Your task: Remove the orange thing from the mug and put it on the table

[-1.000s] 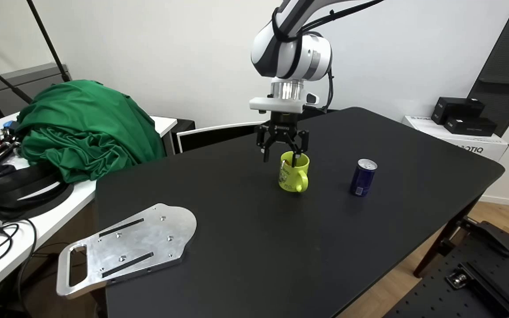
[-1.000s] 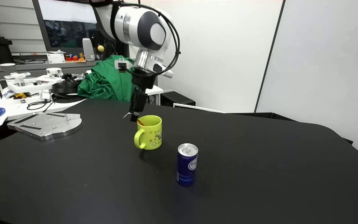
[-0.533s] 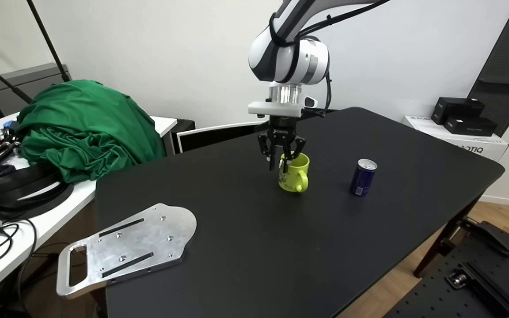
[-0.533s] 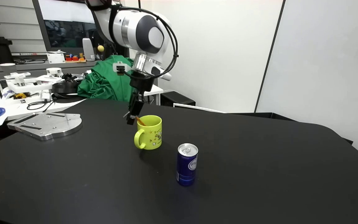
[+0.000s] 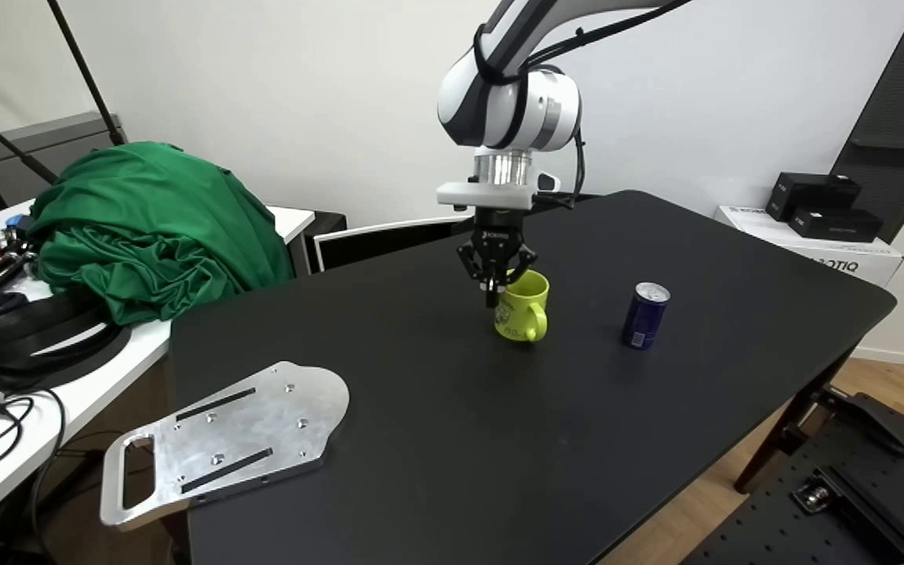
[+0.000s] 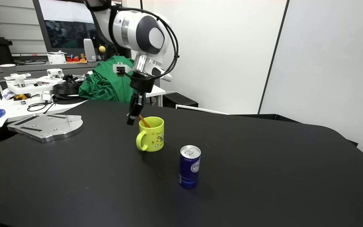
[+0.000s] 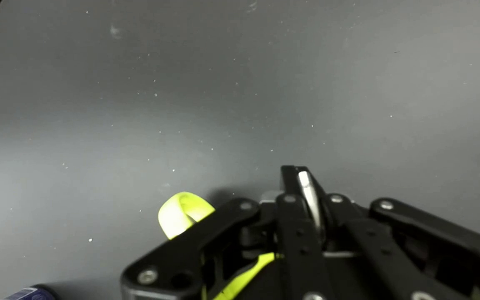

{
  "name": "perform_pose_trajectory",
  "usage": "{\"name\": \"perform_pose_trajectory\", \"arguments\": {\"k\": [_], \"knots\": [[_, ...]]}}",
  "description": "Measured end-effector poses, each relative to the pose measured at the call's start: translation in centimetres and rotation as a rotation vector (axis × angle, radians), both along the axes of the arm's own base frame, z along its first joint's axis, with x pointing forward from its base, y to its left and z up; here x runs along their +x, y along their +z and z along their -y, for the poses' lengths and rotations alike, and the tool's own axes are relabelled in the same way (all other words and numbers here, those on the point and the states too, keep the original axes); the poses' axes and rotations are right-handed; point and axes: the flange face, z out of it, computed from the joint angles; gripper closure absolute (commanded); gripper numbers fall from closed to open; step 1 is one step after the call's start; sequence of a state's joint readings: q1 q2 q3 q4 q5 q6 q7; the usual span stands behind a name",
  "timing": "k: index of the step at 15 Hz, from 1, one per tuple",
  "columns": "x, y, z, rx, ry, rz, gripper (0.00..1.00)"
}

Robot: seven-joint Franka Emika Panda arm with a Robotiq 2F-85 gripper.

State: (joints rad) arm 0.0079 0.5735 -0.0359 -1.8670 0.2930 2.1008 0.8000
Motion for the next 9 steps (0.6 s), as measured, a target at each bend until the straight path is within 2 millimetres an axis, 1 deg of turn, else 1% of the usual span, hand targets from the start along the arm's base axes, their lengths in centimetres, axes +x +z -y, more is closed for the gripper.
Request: {"name": "perform_pose_trajectory", "arguments": {"k": [1, 2, 3, 6, 7, 8, 9], "knots": [[0.1, 0.1, -0.1, 0.0, 0.001, 0.001, 0.71], [0.1, 0.1, -0.2, 0.0, 0.004, 0.001, 0.7], [0.2, 0.2, -0.3, 0.0, 0.007, 0.001, 0.65], [0.3, 0.5, -1.0, 0.001, 0.019, 0.004, 0.44], [0.4, 0.6, -1.2, 0.001, 0.023, 0.006, 0.86], [0.5, 0.8, -1.4, 0.0, 0.028, 0.009, 0.84], [0.5, 0.9, -1.6, -0.002, 0.033, 0.013, 0.84]]}}
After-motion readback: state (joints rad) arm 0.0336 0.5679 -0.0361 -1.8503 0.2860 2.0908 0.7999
